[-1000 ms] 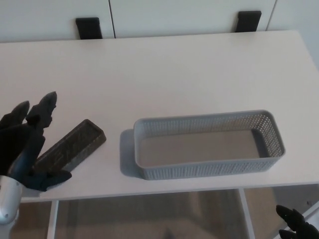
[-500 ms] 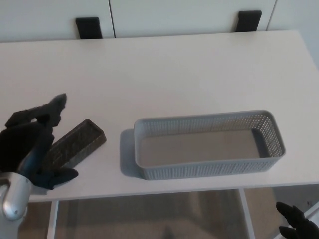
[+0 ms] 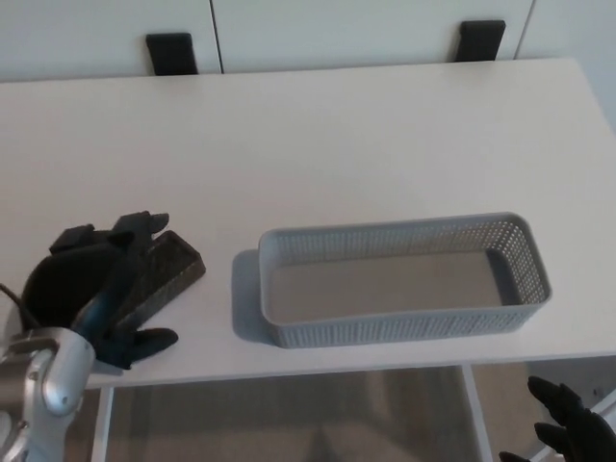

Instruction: The robot walks towards a desk on which an eraser is kept on the left hand side and a container is kept on the right hand side. The robot picks up the eraser using its left hand and places it in the container.

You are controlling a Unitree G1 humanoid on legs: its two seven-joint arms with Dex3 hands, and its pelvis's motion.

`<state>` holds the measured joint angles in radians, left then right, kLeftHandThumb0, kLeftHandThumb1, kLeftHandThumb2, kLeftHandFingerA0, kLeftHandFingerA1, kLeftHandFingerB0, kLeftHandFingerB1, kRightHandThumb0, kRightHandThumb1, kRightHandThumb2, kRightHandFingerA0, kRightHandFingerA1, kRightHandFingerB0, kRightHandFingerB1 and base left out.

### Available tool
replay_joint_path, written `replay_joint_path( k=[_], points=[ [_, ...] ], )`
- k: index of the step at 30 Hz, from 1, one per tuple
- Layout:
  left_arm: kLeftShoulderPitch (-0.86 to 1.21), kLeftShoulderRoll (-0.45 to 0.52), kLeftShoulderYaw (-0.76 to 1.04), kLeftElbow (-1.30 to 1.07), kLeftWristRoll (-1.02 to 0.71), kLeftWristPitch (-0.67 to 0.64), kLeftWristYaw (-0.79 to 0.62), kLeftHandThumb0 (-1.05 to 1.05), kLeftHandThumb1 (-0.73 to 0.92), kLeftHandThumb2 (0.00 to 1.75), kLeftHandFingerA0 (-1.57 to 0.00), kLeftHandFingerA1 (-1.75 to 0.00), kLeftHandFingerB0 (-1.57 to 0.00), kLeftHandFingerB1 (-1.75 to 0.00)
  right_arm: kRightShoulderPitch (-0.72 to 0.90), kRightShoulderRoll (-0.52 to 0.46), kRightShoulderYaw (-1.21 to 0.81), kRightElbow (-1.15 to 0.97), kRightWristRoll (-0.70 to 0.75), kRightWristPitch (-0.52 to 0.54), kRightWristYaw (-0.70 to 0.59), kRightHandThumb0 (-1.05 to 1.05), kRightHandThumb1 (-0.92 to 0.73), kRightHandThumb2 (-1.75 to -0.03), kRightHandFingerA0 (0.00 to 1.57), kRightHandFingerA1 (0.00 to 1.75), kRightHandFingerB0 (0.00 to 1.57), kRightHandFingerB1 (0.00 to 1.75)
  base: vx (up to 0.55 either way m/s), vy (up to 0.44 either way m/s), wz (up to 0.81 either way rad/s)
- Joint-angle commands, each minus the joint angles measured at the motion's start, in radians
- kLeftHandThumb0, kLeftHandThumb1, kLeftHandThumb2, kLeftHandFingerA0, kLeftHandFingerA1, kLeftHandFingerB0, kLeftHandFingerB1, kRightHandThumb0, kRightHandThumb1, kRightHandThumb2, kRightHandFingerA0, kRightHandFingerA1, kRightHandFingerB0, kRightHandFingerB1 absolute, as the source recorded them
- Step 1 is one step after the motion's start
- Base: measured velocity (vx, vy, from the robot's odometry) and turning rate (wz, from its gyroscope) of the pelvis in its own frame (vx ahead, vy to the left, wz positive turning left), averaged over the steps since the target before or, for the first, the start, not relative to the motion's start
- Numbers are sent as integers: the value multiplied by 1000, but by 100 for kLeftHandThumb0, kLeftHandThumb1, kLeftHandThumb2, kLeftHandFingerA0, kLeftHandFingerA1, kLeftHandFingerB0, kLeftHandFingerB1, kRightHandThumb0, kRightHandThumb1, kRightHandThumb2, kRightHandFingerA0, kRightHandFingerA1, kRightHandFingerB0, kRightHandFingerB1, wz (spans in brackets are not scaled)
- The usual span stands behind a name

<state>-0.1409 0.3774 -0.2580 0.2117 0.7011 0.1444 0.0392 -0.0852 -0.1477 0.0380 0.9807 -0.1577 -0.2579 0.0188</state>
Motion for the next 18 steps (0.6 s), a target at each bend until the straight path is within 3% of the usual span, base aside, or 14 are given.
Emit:
replay_joint_path(
  k=[1,3,5,6,7,8,9,10,11,12,13,15,16,18],
  points=[
    [-6,51,-31,75,-13,17,-110,-33,38,110,-91,-115,-63,-68,-4,-22,9,-9,-9,8,0,-21,-57,-56,13,42,4,30,0,0,0],
    [-13,65,-58,90,21,36,-104,-29,41,118,-131,-112,-95,-73,-5,-27,17,-7,-15,8,-2,-22,-56,-56,14,44,5,30,0,0,0],
    [-17,66,-68,98,27,52,-91,-35,48,111,-130,-120,-86,-83,-10,-30,20,-7,-14,13,1,-22,-55,-58,13,45,9,25,0,0,0],
    [-13,57,-69,101,44,64,-42,-40,50,112,-135,-140,-92,-94,-12,-32,22,-9,-12,13,5,-23,-56,-56,14,44,5,31,0,0,0],
    [-6,50,-63,101,49,61,4,-46,48,114,-144,-144,-102,-111,-16,-32,23,-7,-10,12,11,-22,-56,-56,13,44,4,31,0,0,0],
    [-2,45,-60,97,57,58,36,-42,51,112,-129,-175,-95,-132,-19,-33,25,-5,-10,13,14,-23,-56,-56,12,44,3,31,0,0,0],
    [3,41,-57,91,61,57,57,-42,51,115,-133,-175,-92,-149,-21,-32,23,-2,-4,12,19,-21,-56,-56,11,43,3,31,0,0,0],
    [9,38,-54,83,62,57,71,-42,51,115,-133,-175,-92,-149,-20,-30,17,2,4,11,25,-21,-56,-56,11,43,3,31,0,0,0],
    [20,37,-48,60,65,50,92,-41,56,116,-132,-175,-84,-131,-19,-31,17,0,4,15,26,-22,-56,-56,12,43,5,31,0,0,0],
    [24,36,-46,54,66,47,103,-41,56,116,-132,-175,-84,-131,-21,-31,17,2,4,18,26,-22,-56,-56,12,43,5,31,0,0,0],
    [25,33,-38,44,53,48,96,-41,60,117,-135,-170,-74,-98,-23,-34,21,4,-3,16,21,-21,-55,-59,12,46,8,25,0,0,0],
    [37,37,-19,12,30,23,97,-45,63,115,-127,-175,-84,-126,-23,-32,23,3,-1,15,30,-23,-54,-61,11,46,8,24,0,0,0],
    [39,33,-13,-8,30,31,97,-44,62,118,-144,-166,-89,-117,-25,-32,26,4,-4,16,27,-21,-56,-56,13,43,4,30,0,0,0],
    [48,26,3,-43,20,10,115,-40,59,118,-148,-175,-98,-144,-21,-36,30,-2,-9,18,26,-22,-56,-56,13,44,4,31,0,0,0]
  ],
)
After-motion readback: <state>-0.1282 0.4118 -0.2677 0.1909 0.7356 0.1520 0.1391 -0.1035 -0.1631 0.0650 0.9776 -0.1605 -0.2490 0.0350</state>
